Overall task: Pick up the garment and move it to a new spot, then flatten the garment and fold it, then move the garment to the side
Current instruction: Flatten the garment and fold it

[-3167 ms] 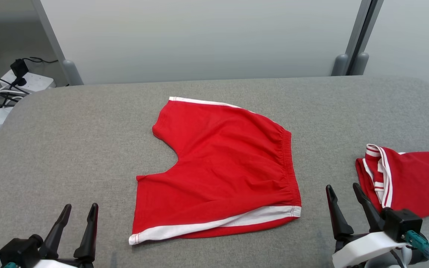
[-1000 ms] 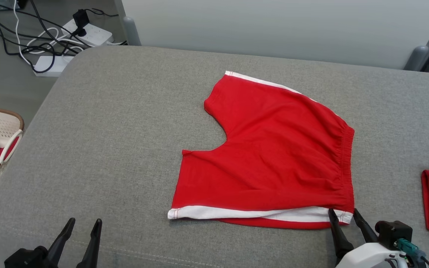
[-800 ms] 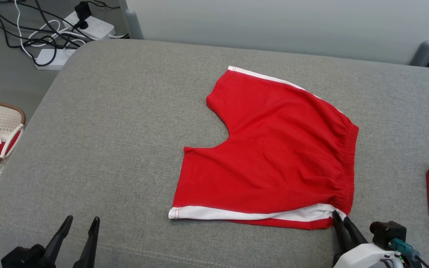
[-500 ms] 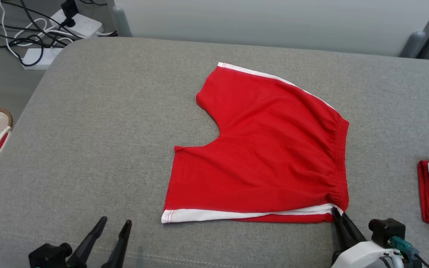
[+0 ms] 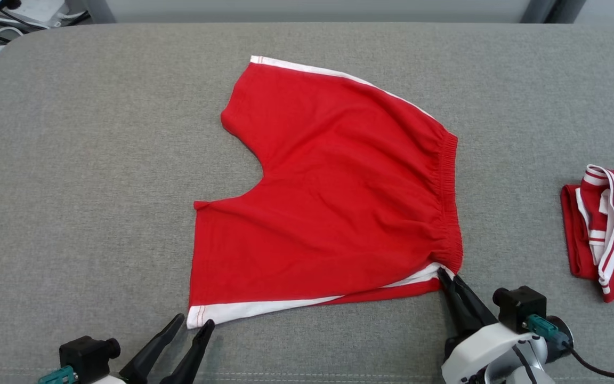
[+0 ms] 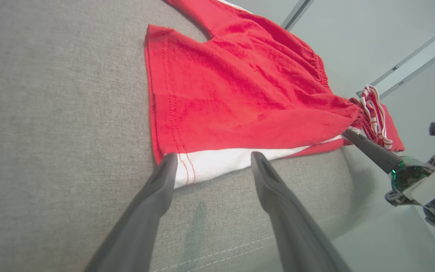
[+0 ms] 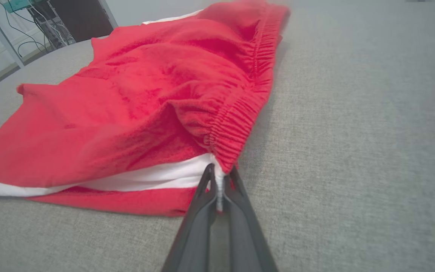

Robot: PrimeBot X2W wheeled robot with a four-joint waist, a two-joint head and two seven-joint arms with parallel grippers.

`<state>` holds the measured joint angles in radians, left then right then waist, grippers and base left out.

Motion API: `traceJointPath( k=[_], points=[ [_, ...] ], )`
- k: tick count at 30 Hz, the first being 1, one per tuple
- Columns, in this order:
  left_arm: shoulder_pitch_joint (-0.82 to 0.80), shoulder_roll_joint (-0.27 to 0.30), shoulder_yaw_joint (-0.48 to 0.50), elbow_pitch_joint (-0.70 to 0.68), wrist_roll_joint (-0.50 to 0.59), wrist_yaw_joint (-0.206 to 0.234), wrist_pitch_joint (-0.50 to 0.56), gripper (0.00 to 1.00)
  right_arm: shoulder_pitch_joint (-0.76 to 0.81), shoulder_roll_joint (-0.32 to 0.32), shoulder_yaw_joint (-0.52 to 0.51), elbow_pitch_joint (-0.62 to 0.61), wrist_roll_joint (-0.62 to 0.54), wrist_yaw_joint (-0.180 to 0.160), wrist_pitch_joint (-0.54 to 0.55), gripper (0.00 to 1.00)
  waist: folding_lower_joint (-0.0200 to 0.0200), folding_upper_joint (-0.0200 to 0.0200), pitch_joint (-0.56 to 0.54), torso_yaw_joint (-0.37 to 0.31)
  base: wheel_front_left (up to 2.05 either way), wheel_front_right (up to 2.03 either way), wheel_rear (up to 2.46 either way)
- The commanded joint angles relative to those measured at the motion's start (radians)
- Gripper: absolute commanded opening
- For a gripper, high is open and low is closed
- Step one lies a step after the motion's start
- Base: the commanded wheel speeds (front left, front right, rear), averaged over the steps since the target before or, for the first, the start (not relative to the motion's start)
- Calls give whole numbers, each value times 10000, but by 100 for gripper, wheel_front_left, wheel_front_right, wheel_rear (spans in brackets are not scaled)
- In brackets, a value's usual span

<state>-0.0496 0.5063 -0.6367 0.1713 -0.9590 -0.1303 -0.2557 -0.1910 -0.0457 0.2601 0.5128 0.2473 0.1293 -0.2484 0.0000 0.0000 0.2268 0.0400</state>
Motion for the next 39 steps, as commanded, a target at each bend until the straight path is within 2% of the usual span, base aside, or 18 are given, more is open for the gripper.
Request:
traceJointPath(
  k=[1, 25, 26, 28, 33, 39],
  points=[
    [-489, 442, 282, -69, -294, -4, -61, 100, -289, -45, 367, -312, 71, 14, -134, 0, 0, 0, 201, -203, 0, 0, 0],
    [-784, 1058, -169, 154, -1058, -4, -61, 100, -438, -45, 829, -977, 152, 14, -134, 0, 0, 0, 773, -647, 0, 0, 0],
    [-789, 1080, -176, 132, -1095, -4, -61, 97, -448, -45, 847, -1012, 162, 14, -134, 0, 0, 0, 801, -666, 0, 0, 0],
    [-827, 1148, -218, 45, -1029, -4, -61, 0, -465, -45, 879, -1061, 177, 14, -134, 0, 0, 0, 831, -695, 0, 0, 0],
    [-825, 1164, -301, -149, -870, -4, -61, 0, -471, -45, 864, -985, 232, 14, -134, 0, 0, 0, 653, -658, 0, 0, 0],
    [-632, 951, -213, -84, -885, -4, -61, 0, -417, -45, 856, -666, 510, 14, -134, 0, 0, 0, -91, -447, 0, 0, 0]
  ],
)
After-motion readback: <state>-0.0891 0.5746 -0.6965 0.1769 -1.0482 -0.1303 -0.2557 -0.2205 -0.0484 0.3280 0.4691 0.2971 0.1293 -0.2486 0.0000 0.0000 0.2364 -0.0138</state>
